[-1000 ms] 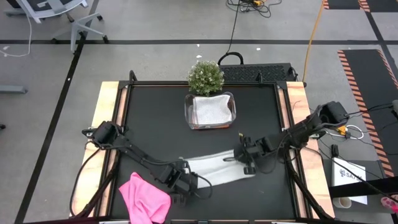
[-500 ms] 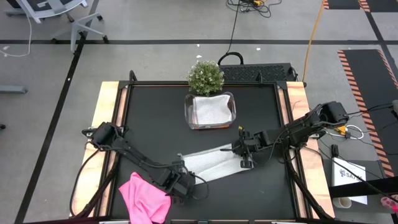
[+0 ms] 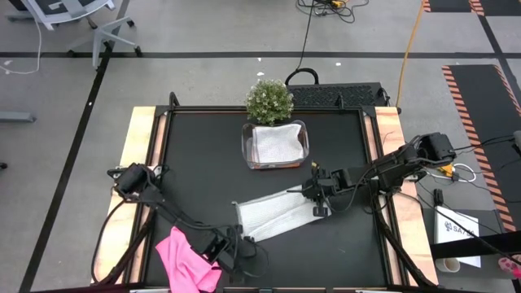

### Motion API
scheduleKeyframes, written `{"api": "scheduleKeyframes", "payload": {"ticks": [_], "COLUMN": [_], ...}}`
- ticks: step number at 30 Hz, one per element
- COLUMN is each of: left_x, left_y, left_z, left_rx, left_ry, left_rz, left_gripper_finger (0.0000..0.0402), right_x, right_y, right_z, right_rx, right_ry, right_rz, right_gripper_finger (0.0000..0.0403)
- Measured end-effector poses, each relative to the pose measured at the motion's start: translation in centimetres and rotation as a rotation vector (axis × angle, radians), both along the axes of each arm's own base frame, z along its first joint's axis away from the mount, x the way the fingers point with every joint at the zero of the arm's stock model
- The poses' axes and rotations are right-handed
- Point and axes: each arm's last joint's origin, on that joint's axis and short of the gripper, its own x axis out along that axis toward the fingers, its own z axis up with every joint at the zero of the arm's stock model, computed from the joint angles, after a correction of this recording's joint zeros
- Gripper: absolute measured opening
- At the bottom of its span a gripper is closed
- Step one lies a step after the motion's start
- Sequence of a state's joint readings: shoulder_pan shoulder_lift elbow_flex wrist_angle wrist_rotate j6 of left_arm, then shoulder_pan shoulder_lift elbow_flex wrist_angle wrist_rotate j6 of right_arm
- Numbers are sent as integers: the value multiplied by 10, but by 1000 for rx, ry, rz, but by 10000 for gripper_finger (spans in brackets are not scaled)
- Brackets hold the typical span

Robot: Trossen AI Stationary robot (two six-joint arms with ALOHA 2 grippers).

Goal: Fold microfiber towels
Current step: Fold the gray microfiber towel on the table

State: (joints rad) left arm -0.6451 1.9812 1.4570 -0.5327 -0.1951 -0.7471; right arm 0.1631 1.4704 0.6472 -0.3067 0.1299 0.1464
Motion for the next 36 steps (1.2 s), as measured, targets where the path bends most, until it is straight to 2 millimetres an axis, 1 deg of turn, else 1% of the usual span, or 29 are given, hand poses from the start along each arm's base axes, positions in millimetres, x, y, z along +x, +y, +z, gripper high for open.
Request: {"api": "scheduleKeyframes", "payload": {"ticks": [2,4,7,8,10,11,14,16,19,23,26,29,31,34,36], "left_x": [-3,-8,-11,-9,-1,4,23,29,32,26,23,21,22,24,25], "left_y": [3,14,42,51,68,76,92,101,113,130,135,135,135,134,134], "left_z": [-2,-4,1,2,-1,-4,-17,-26,-38,-52,-57,-59,-59,-59,-59], "left_rx": [57,183,418,466,505,488,337,257,190,175,155,152,149,143,138], "left_ry": [13,38,31,29,59,76,63,51,46,118,134,138,132,109,97], "left_rz": [32,129,289,315,317,305,208,137,99,110,111,118,119,121,123], "left_gripper_finger": [51,48,28,18,5,5,10,8,4,8,4,6,10,6,3], "right_x": [0,0,0,1,1,1,1,1,1,1,-3,-4,-8,-14,-17], "right_y": [0,0,1,1,1,1,1,1,1,2,3,3,2,2,4], "right_z": [0,0,0,0,0,0,0,0,1,4,14,37,48,55,54], "right_rx": [-1,2,20,22,28,28,34,39,50,85,151,190,198,211,207], "right_ry": [-3,-3,-3,-4,-8,-8,-14,-15,-16,-30,-55,-168,-218,-231,-204], "right_rz": [5,5,10,7,2,1,-8,-21,-43,-52,-54,-64,-67,-79,-74], "right_gripper_finger": [6,6,6,6,6,6,6,6,6,6,6,6,6,6,6]}}
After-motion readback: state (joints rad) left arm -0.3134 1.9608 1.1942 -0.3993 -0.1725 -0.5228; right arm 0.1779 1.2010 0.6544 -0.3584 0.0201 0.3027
